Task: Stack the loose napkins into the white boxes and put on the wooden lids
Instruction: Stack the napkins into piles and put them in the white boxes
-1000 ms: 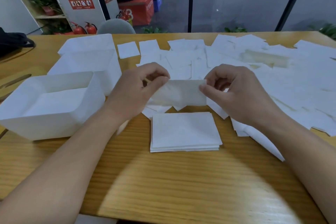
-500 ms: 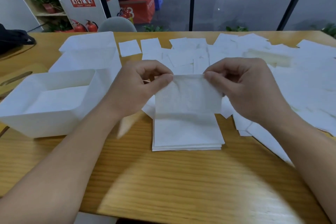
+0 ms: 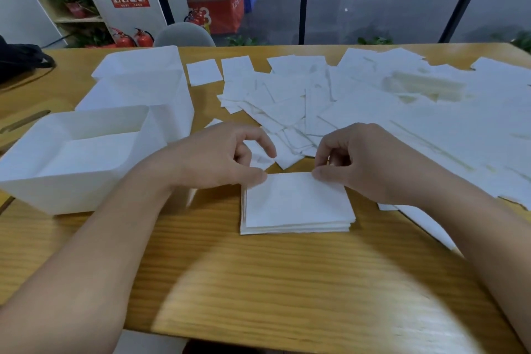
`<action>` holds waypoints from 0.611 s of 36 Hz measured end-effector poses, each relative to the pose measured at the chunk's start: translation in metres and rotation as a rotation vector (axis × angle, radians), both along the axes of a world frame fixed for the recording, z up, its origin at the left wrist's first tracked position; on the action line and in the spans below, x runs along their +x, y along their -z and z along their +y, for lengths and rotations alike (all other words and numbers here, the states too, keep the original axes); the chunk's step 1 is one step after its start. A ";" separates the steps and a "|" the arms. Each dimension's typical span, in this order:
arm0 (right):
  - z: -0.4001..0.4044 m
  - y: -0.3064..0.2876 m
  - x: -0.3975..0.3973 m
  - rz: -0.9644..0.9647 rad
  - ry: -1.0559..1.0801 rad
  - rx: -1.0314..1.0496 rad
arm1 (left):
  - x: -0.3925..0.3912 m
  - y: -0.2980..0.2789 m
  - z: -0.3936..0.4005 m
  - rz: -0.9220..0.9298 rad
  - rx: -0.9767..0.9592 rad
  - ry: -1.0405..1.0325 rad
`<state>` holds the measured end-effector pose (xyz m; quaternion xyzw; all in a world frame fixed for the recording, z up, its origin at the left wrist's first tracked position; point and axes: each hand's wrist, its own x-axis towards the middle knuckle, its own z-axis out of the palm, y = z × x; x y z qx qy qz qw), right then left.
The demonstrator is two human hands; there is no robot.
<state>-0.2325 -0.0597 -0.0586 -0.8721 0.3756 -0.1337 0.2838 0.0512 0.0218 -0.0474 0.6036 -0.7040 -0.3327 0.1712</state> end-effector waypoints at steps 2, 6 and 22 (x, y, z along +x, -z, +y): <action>0.000 0.001 0.000 0.025 -0.005 -0.019 | 0.001 0.002 -0.002 -0.013 -0.062 -0.049; 0.000 0.000 0.000 -0.023 0.033 -0.050 | 0.001 0.008 -0.005 -0.070 -0.236 -0.157; 0.003 0.014 0.006 -0.021 -0.119 -0.098 | 0.005 0.013 -0.005 -0.200 -0.300 -0.192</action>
